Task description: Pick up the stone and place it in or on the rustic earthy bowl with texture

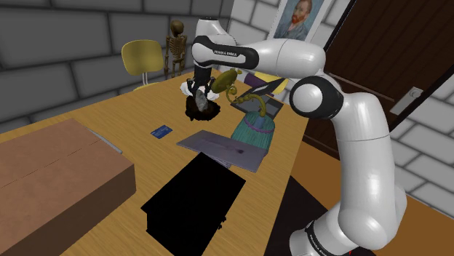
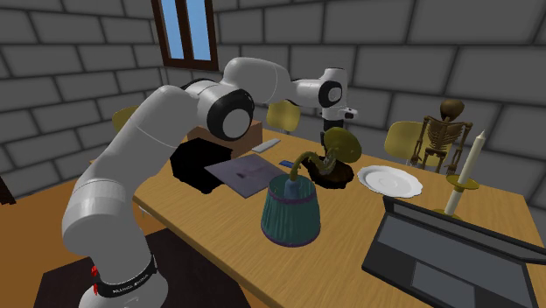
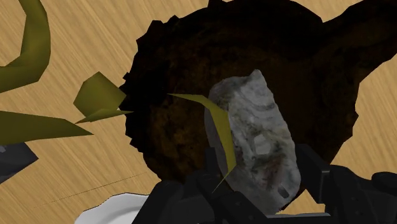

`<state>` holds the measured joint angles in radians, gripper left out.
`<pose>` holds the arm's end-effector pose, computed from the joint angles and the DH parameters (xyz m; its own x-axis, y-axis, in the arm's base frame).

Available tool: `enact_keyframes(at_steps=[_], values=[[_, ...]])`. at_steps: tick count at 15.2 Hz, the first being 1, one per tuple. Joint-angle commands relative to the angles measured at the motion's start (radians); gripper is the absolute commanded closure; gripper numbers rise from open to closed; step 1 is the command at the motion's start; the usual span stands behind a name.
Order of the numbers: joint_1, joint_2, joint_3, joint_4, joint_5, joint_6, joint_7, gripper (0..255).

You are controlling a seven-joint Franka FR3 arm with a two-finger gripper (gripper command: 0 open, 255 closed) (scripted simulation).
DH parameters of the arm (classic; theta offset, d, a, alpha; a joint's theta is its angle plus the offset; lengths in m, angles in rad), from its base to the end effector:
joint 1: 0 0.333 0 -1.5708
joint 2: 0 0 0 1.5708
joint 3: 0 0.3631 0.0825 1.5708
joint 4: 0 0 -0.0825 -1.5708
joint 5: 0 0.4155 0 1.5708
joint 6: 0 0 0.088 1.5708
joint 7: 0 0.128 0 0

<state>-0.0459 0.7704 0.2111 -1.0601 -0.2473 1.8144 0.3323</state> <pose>0.8199 0.0541 0.3877 0.9862 -0.1632 0.0273 -0.1651 -0.9822 0.0892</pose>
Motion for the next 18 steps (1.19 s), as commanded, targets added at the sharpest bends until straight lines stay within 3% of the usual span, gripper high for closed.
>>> enact_keyframes(at_steps=[1,3,4,9,13,18], values=[[0.0,0.0,0.0,-0.001,0.0,0.001,0.0,255],[0.0,0.0,0.0,-0.001,0.0,0.001,0.0,255],[0.0,0.0,0.0,0.0,0.0,0.001,0.0,0],[0.0,0.0,0.0,0.0,0.0,0.001,0.0,0],[0.02,0.005,0.001,0.135,0.004,-0.129,-0.012,0],[0.02,0.005,0.001,0.135,0.004,-0.129,-0.012,0]])
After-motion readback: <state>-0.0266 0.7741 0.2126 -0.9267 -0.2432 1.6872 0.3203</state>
